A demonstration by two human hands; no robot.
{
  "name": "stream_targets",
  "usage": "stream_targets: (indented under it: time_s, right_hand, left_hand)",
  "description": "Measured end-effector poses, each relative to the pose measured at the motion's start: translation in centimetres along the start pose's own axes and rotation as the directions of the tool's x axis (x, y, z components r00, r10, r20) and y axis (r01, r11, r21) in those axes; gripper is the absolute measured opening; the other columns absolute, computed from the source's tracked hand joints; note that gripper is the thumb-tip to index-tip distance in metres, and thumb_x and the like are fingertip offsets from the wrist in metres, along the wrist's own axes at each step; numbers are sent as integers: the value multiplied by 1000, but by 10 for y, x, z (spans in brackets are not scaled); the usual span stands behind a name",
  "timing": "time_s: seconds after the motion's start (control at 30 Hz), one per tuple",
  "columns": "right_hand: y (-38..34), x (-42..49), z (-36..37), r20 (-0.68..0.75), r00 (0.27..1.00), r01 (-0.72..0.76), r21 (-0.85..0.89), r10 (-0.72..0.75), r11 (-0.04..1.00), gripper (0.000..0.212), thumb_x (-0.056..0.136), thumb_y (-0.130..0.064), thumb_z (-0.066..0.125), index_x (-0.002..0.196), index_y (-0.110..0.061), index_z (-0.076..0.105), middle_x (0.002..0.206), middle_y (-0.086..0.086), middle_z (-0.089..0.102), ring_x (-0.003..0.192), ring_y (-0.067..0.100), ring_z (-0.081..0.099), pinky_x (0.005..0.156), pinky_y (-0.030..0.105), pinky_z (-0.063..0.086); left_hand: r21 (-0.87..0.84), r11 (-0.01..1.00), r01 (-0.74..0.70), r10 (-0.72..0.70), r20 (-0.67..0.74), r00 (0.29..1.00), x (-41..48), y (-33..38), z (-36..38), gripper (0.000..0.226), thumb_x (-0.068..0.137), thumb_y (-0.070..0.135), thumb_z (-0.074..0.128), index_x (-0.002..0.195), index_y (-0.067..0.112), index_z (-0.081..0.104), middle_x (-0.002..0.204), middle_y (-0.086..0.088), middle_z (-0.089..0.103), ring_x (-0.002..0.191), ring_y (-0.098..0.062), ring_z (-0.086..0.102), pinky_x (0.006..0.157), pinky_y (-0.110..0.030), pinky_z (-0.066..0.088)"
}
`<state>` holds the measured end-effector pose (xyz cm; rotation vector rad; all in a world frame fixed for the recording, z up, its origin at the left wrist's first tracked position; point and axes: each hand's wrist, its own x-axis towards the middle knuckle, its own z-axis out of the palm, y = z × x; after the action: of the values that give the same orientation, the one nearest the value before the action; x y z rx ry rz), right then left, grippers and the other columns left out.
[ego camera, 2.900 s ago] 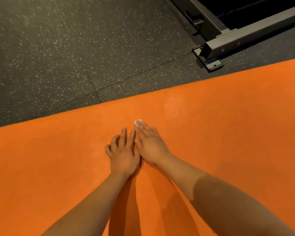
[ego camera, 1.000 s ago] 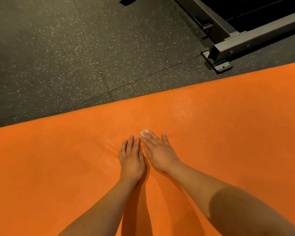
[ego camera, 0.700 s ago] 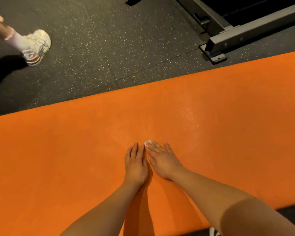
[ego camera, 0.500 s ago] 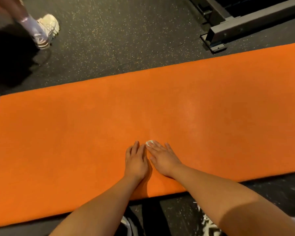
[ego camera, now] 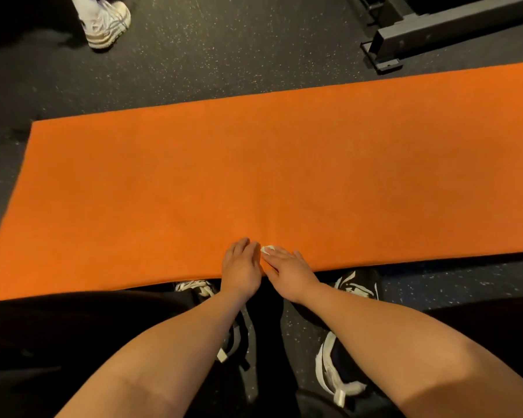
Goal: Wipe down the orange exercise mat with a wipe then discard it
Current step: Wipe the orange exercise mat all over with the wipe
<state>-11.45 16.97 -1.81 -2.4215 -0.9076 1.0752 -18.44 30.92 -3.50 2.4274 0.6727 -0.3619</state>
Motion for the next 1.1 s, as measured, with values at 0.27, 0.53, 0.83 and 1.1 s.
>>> stream_targets:
  time_s: [0.27, 0.53, 0.83, 1.1]
  right_hand:
    - [-7, -22, -12, -54, 996, -53, 226, 67, 973, 39, 104, -17, 48, 139, -25, 62, 146, -2, 57, 134, 21, 50, 112, 32, 40]
    - [-27, -19, -70, -282, 898, -64, 673, 336, 737, 36, 106, -12, 51, 140, -22, 59, 150, 4, 51, 130, 26, 52, 105, 42, 46]
    - [-42, -25, -66, -298, 901, 14, 745, 315, 667, 31, 103, -6, 54, 129, -21, 61, 129, 0, 59, 102, 15, 59, 75, 23, 49]
    - [-38, -28, -60, -324, 857, -17, 760, 401, 650, 22, 101, -4, 55, 110, -22, 62, 102, 1, 58, 86, 21, 62, 61, 28, 54]
  left_hand:
    - [-72, 996, 59, -56, 40, 998, -6, 9, -12, 45, 107, 36, 39, 150, 23, 44, 156, -1, 41, 146, -26, 28, 119, -41, 22]
    - [-592, 800, 95, -71, 64, 995, -6, 50, -39, 32, 105, 40, 48, 119, 17, 66, 121, 0, 67, 106, -19, 62, 82, -28, 46]
    - [-767, 625, 146, -226, 1, 974, 2, 64, -50, 18, 97, 21, 63, 98, 5, 70, 87, -5, 70, 77, -18, 62, 63, -28, 46]
    - [-829, 529, 184, -137, 131, 982, -8, 69, -51, 10, 100, 24, 62, 95, 16, 65, 91, -6, 69, 76, -17, 63, 72, -33, 52]
